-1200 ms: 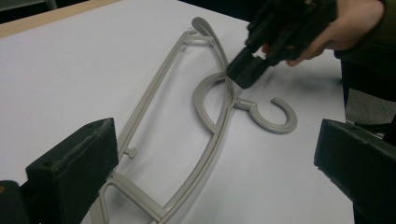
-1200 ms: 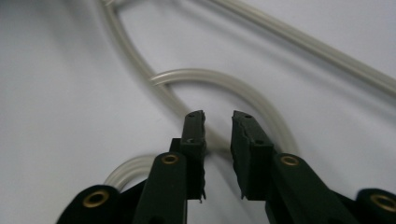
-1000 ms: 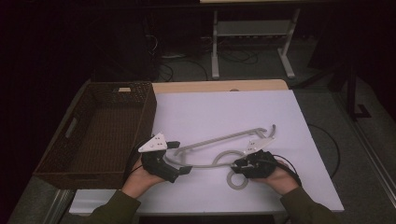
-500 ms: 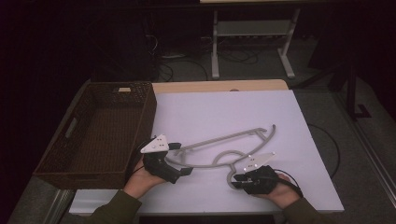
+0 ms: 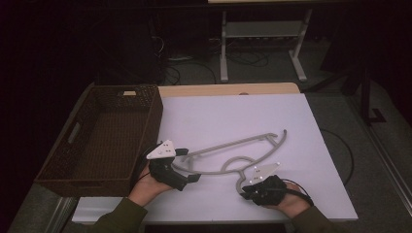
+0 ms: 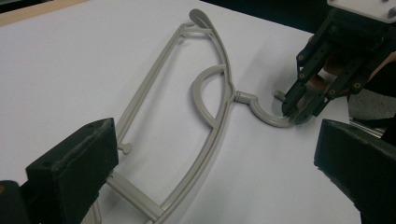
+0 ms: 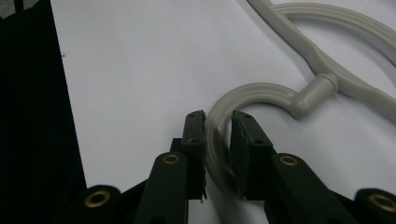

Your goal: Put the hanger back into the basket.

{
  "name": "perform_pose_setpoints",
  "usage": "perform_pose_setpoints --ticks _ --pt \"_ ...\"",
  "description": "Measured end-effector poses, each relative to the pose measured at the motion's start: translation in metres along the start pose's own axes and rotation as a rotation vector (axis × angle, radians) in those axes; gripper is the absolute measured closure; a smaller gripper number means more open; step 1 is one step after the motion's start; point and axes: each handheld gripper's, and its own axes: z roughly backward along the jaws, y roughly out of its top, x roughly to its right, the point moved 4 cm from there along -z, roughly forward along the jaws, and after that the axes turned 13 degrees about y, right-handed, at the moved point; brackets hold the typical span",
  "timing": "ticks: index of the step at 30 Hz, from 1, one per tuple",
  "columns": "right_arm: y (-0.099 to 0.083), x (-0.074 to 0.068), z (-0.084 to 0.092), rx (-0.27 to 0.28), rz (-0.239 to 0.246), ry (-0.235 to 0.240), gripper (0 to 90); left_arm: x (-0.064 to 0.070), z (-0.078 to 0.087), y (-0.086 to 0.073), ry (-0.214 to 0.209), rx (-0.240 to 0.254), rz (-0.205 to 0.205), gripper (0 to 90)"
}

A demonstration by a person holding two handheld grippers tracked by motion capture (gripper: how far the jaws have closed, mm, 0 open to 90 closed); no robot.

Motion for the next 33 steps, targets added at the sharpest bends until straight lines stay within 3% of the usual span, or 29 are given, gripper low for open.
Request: perform_pose_setpoints --ticks 5,11,16,23,31,32,33 --pt "-0.001 0.001 0.0 -0.003 0.033 -0.01 76.8 0.0 0.0 0.0 0.0 -0.003 0.0 0.0" --pt "-0.001 0.001 0.0 0.002 0.021 0.003 78.2 0.0 -0.001 -0.001 -0.004 -0.011 -0.004 0.0" --pt "-0.001 0.002 0.0 -0.003 0.039 -0.004 78.7 0.001 -0.001 -0.001 -0.005 -0.005 0.002 0.0" --pt "0.002 0.001 0.0 -0.007 0.019 0.019 79.2 0.001 -0.002 -0.001 -0.008 -0.01 -0.001 0.0" --pt "0.007 0.001 0.008 0.034 0.008 0.047 79.2 0.003 -0.005 -0.003 -0.015 -0.022 -0.02 0.0" --pt "0.008 -0.001 0.009 0.049 -0.02 0.064 79.2 0.003 -0.006 -0.003 -0.015 -0.028 -0.027 0.0" --pt "0.009 -0.001 0.01 0.051 -0.015 0.066 79.2 0.004 -0.007 -0.003 -0.015 -0.03 -0.029 0.0"
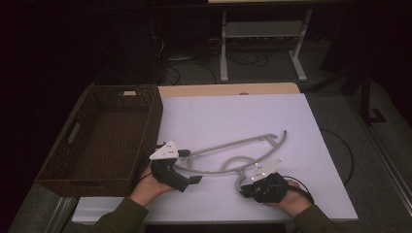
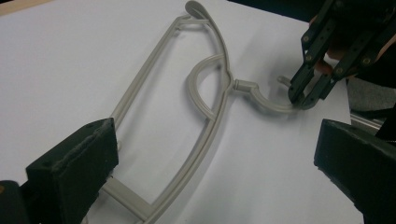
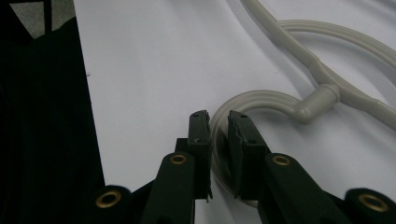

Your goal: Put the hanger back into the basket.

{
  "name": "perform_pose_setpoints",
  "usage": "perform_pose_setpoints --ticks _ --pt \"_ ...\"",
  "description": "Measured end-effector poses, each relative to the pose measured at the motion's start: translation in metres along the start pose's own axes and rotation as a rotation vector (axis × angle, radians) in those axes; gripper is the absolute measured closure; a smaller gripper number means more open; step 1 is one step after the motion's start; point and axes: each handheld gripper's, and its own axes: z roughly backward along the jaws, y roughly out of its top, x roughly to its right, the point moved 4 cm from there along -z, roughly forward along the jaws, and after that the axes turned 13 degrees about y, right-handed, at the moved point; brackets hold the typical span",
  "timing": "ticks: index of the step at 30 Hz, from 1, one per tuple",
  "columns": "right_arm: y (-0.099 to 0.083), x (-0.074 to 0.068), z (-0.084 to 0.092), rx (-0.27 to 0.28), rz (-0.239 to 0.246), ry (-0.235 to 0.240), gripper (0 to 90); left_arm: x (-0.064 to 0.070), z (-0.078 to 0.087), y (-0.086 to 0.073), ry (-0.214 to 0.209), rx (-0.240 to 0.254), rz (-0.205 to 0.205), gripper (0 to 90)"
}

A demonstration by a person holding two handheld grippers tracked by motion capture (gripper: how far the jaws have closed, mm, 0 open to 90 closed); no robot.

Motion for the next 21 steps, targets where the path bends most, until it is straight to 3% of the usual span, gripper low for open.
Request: perform_pose_setpoints --ticks 10,13,14,21 --pt "0.005 0.0 0.007 0.006 -0.017 0.027 79.2 0.007 -0.021 -0.003 -0.03 -0.053 -0.052 0.0" --pt "0.006 0.001 0.01 0.002 -0.015 0.027 79.2 0.009 -0.027 -0.002 -0.05 -0.059 -0.071 8.6" --pt "0.007 0.003 0.01 -0.004 0.003 0.023 79.2 0.01 -0.03 -0.001 -0.049 -0.063 -0.073 8.9" --pt "0.01 0.003 0.014 0.0 -0.007 0.038 79.2 0.012 -0.047 0.0 -0.051 -0.109 -0.133 18.4"
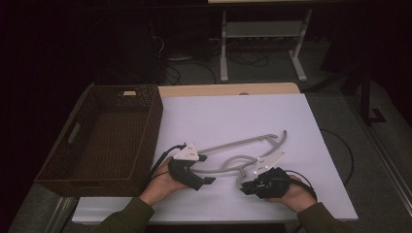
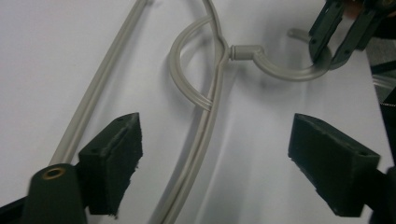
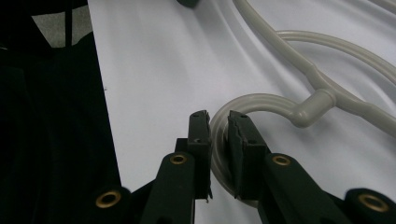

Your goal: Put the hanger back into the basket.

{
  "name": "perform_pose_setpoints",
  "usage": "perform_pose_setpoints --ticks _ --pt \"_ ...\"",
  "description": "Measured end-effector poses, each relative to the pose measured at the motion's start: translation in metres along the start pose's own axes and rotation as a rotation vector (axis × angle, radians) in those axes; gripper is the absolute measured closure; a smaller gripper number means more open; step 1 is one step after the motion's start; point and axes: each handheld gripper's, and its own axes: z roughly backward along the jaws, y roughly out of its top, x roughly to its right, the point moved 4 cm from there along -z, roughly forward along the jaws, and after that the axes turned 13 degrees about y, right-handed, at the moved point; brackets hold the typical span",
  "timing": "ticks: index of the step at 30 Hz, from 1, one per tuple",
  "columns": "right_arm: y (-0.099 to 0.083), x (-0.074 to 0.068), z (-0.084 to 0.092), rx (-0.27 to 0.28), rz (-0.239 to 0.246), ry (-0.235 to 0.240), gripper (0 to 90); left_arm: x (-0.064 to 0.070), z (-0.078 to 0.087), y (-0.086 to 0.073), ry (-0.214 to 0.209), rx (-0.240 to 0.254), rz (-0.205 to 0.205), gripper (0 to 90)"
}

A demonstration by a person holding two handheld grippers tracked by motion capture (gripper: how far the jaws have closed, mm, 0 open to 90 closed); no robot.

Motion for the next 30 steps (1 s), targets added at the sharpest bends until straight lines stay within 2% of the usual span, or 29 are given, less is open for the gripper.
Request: perform_pose_setpoints --ticks 7,8,9,10,12,14,15,19,20,21,30 --pt "0.002 0.0 0.003 0.006 -0.004 0.01 79.1 0.001 -0.016 0.002 -0.004 -0.056 -0.015 32.9" --pt "0.002 0.0 0.003 0.006 -0.004 0.009 79.1 0.001 -0.018 0.003 -0.01 -0.059 -0.005 35.2" --pt "0.003 -0.001 0.002 0.015 -0.024 0.019 79.1 0.001 -0.019 0.003 -0.01 -0.064 -0.006 37.7" --pt "0.003 -0.001 0.003 0.015 -0.023 0.019 79.2 0.001 -0.021 0.003 -0.016 -0.075 -0.005 39.9" --pt "0.003 -0.001 0.003 0.019 -0.021 0.021 79.2 0.001 -0.024 0.004 -0.015 -0.094 -0.016 44.4" --pt "0.003 0.001 0.004 0.01 0.0 0.012 79.2 0.002 -0.026 0.004 -0.019 -0.109 -0.029 47.7" --pt "0.003 -0.001 0.003 0.02 -0.021 0.023 79.2 0.002 -0.027 0.005 -0.025 -0.113 -0.032 49.1" --pt "0.004 -0.001 0.004 0.021 -0.02 0.022 79.1 0.003 -0.031 0.005 -0.026 -0.134 -0.048 54.3" --pt "0.004 0.0 0.005 0.02 -0.01 0.017 79.1 0.003 -0.032 0.005 -0.025 -0.144 -0.065 55.6" --pt "0.004 0.001 0.006 0.019 0.002 0.014 79.1 0.004 -0.033 0.006 -0.025 -0.146 -0.062 56.7" --pt "0.007 0.0 0.009 0.028 0.005 0.011 79.1 0.005 -0.038 0.008 -0.041 -0.16 -0.08 68.1"
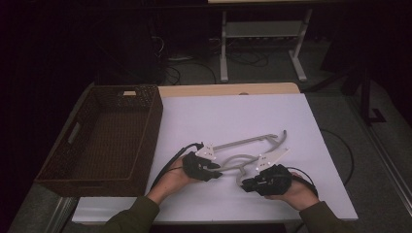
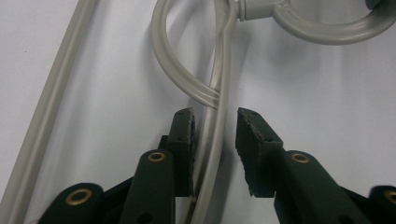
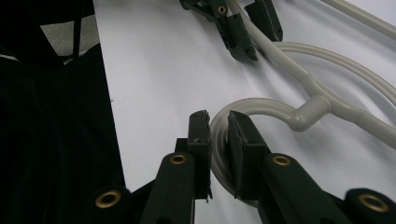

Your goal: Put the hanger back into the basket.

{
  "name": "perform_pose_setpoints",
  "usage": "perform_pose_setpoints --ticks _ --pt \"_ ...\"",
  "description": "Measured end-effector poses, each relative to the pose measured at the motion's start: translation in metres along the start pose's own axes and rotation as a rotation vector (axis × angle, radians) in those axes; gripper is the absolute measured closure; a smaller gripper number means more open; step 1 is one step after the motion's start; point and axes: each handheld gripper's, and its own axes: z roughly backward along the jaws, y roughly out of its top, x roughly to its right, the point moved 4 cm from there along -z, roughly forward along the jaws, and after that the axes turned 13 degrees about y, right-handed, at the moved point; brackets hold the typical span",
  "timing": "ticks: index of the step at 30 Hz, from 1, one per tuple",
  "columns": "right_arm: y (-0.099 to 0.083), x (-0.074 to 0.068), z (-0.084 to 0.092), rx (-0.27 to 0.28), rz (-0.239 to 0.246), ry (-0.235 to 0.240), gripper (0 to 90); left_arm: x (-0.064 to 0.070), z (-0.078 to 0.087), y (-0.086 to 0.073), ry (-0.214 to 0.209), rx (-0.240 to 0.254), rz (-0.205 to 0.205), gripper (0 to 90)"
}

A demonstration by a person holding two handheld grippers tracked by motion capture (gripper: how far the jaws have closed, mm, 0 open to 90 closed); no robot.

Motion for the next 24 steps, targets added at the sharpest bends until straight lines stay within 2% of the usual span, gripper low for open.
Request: perform_pose_setpoints --ticks 6,9,12,14,19,20,24 --pt "0.0004 0.0 0.0003 -0.001 0.005 -0.001 79.1 -0.0025 0.0001 0.0009 0.003 -0.003 -0.007 75.5" --pt "0.0012 -0.0019 0.0006 0.011 -0.015 0.01 79.1 -0.0028 -0.0003 0.0009 -0.004 0.002 -0.008 76.1" --pt "0.001 -0.0017 0.0005 0.009 -0.013 0.01 79.1 -0.0029 0.0 0.0006 -0.01 0.001 -0.022 77.0" --pt "-0.0001 0.0002 0.0013 -0.003 0.01 0.002 79.1 -0.0025 0.0007 0.0003 -0.02 0.004 -0.048 78.9" --pt "-0.0009 0.0022 0.0053 0.013 0.001 -0.014 78.9 -0.0001 0.001 0.0011 -0.029 0.006 -0.062 81.7" --pt "-0.0008 0.0014 0.006 0.021 -0.014 -0.008 78.8 0.0001 0.0011 0.0013 -0.032 0.005 -0.065 81.8" --pt "-0.0012 0.002 0.0064 0.023 -0.012 -0.01 77.8 0.0002 0.0012 0.0011 -0.035 0.001 -0.062 82.0"
